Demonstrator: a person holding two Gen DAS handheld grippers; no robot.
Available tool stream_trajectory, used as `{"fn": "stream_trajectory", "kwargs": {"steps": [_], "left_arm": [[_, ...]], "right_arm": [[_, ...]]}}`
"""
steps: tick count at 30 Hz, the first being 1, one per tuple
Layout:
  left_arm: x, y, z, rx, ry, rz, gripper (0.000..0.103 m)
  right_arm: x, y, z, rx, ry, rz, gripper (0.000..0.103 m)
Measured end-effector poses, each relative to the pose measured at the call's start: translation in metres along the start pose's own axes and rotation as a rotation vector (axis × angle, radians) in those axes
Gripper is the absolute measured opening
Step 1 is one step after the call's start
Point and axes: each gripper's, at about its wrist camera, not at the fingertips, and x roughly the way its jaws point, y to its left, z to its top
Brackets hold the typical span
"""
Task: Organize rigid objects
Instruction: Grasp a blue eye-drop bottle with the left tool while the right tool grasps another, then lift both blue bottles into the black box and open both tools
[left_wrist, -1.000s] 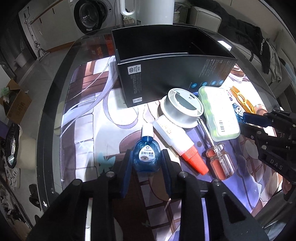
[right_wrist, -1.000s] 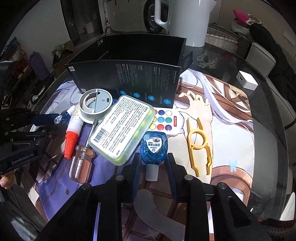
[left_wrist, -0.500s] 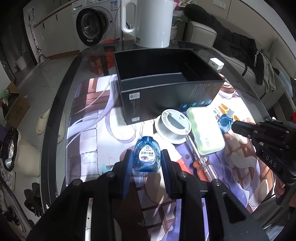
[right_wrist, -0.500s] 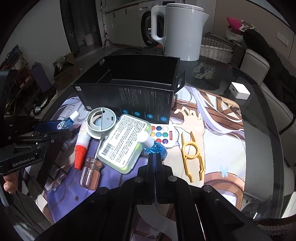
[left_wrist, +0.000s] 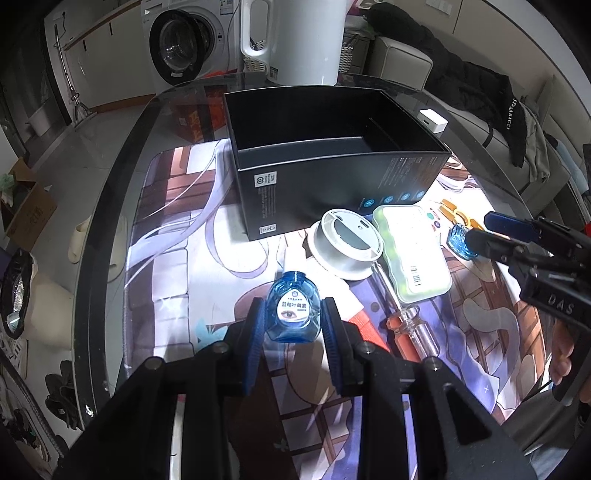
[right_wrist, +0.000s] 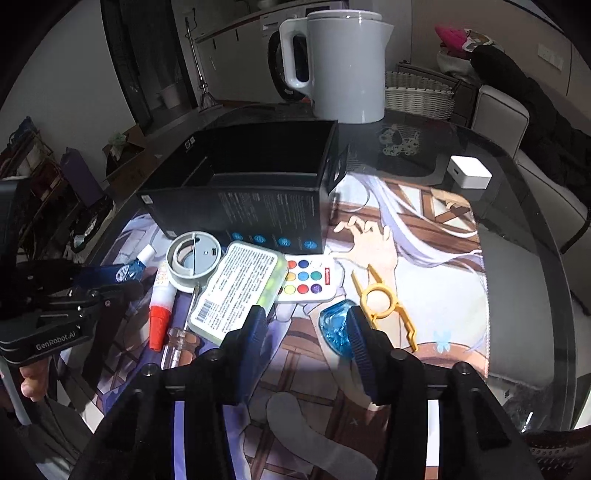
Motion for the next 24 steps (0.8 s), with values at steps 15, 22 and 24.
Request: {"fn": "stream_trajectory", "kwargs": {"steps": [15,22,24], "left_arm": [[0.002,-0.002,0.000,0.007,0.011,-0.002,0.028],[0.001,-0.001,0.000,0.003,0.007,0.004,0.028],[-0.002,-0.001,0.000,0.002,-0.006,0.000,0.028]], "right_arm": [[0.033,0.000,-0.008,-0.010,0.132,0.031,0.034],[0.039,0.011,-0.003,-0.072,0.101,-0.021,0.031],[0.038,0.010,-0.004,-0.058,0.105,-0.001,0.030]]}}
